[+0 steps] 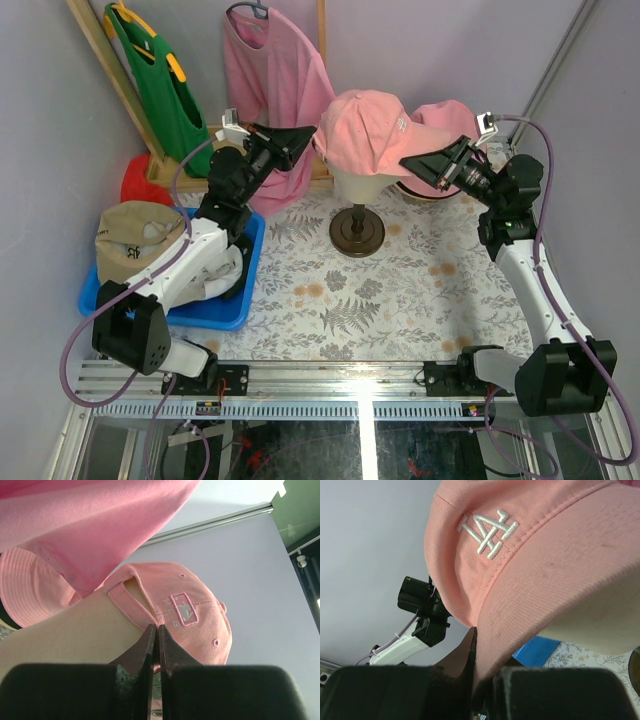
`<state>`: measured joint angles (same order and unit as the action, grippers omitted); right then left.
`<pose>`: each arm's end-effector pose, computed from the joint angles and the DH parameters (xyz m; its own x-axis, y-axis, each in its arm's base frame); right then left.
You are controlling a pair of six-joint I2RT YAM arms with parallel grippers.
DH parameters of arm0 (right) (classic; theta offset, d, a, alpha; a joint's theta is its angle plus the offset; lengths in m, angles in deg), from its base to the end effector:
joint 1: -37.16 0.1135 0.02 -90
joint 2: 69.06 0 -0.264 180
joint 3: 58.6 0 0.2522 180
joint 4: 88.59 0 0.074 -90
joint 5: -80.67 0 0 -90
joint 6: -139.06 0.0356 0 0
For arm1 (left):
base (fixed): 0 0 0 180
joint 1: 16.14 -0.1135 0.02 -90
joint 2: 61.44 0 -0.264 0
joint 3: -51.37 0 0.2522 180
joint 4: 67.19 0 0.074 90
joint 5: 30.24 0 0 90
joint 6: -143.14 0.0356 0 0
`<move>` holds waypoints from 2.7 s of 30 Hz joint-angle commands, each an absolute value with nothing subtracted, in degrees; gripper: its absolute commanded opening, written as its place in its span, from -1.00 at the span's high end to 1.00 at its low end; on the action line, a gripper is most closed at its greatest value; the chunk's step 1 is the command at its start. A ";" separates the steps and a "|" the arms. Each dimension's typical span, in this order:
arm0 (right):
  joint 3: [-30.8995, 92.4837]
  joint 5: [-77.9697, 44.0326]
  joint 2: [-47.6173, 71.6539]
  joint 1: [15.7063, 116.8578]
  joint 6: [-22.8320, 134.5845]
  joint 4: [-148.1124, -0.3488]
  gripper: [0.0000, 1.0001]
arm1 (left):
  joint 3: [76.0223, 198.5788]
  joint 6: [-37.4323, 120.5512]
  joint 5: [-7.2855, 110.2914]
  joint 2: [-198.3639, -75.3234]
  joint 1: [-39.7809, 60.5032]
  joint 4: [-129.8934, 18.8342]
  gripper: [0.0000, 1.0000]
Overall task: Stack the hats
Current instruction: Place the hat on the hat stand.
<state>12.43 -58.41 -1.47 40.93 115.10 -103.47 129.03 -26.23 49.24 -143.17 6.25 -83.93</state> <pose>0.2611 0.0442 0.4033 -0.5661 0.5626 -0.6026 -0.5948 0.2274 0.7711 0.3118 -0.1355 0.3808 -0.4925 -0.8422 -0.2193 0.2988 0.0731 -0.9515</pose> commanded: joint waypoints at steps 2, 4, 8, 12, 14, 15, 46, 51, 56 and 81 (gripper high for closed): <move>15.71 -58.85 -0.42 40.19 115.35 -103.22 0.95 | 133.38 -23.49 46.53 -141.54 5.63 -84.80 1.00; 16.50 -58.44 0.23 39.98 114.88 -103.29 0.95 | 134.30 -23.09 46.56 -142.04 5.58 -84.35 1.00; 19.14 -57.78 1.88 39.39 113.90 -102.95 0.95 | 137.89 -22.44 45.71 -143.86 5.35 -83.53 1.00; 22.23 -58.00 3.44 38.00 113.83 -102.73 0.95 | 140.65 -21.16 45.24 -144.49 5.20 -82.13 1.00; 23.06 -58.29 4.19 37.17 114.91 -104.16 0.94 | 141.40 -20.36 45.21 -144.31 5.04 -81.47 1.00; 23.47 -58.48 4.64 36.85 115.48 -104.93 0.94 | 141.68 -20.02 45.11 -144.27 5.00 -81.33 1.00; 28.12 -61.36 11.92 32.47 125.54 -118.49 0.94 | 148.27 -12.41 44.60 -143.00 4.43 -75.22 1.00; 30.26 -64.60 15.00 31.12 131.28 -125.10 0.94 | 146.80 -9.90 45.22 -140.44 4.41 -72.68 1.00; 32.17 -67.32 18.97 30.79 139.14 -134.08 0.92 | 145.15 -8.03 44.17 -138.20 4.44 -70.04 1.00; 22.53 -70.41 24.95 29.96 153.75 -154.79 0.90 | 130.74 -6.79 39.89 -131.50 4.53 -69.03 1.00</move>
